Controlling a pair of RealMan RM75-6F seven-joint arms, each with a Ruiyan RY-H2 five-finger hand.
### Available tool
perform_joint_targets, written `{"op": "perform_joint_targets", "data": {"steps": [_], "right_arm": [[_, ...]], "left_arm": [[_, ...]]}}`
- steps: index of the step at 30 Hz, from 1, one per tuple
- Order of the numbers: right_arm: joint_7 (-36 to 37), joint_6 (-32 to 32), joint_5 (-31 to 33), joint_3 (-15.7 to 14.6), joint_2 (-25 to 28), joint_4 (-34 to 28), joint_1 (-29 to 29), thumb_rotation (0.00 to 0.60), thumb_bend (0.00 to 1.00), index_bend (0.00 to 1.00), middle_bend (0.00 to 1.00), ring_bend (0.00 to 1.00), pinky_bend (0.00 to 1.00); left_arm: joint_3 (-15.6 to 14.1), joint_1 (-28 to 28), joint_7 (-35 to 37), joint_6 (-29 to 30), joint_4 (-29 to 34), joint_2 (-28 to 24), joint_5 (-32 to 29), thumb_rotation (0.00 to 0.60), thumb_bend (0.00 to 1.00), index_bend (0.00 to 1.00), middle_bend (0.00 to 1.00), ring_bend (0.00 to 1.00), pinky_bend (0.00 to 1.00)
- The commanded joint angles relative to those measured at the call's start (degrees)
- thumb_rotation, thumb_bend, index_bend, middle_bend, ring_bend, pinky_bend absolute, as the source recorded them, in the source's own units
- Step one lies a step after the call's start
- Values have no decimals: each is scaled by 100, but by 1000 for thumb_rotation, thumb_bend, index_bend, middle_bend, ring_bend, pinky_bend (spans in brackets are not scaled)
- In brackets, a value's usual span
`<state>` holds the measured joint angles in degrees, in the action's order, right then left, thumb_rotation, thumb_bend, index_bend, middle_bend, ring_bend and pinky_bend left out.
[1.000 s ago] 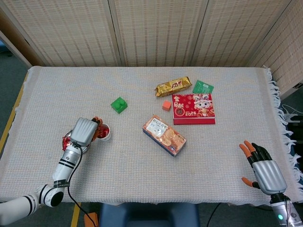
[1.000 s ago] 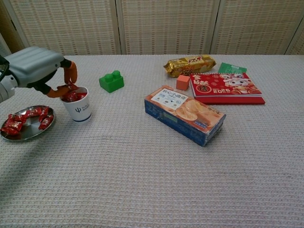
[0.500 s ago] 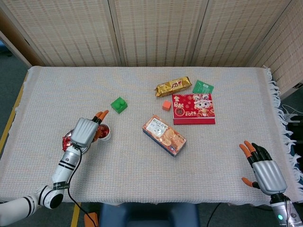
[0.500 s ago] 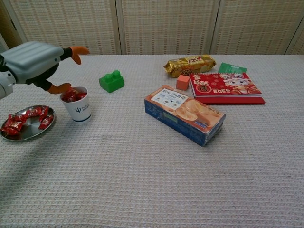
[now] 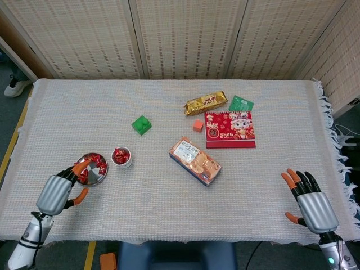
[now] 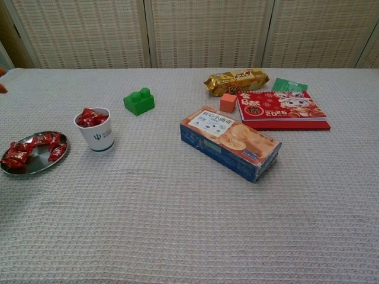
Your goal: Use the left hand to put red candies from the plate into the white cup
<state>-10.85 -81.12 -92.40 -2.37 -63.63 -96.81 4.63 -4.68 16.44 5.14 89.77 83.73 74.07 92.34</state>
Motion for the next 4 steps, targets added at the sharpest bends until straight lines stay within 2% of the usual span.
{"op": "perform_joint_targets", "data": {"steps": [1,4], "right_arm": [[-35,-32,-44,-5,-41,24,-9,600,23,0,0,0,0],[-35,-64,-73,-11,-64,43,-21,600,23,0,0,0,0]], "left_arm": [[-299,-804,419,806,-471,-117,102,600,401,64,92,45,171],[-154,-939,317,987,-486,-187,18,600,406,35,67,33,165]]}}
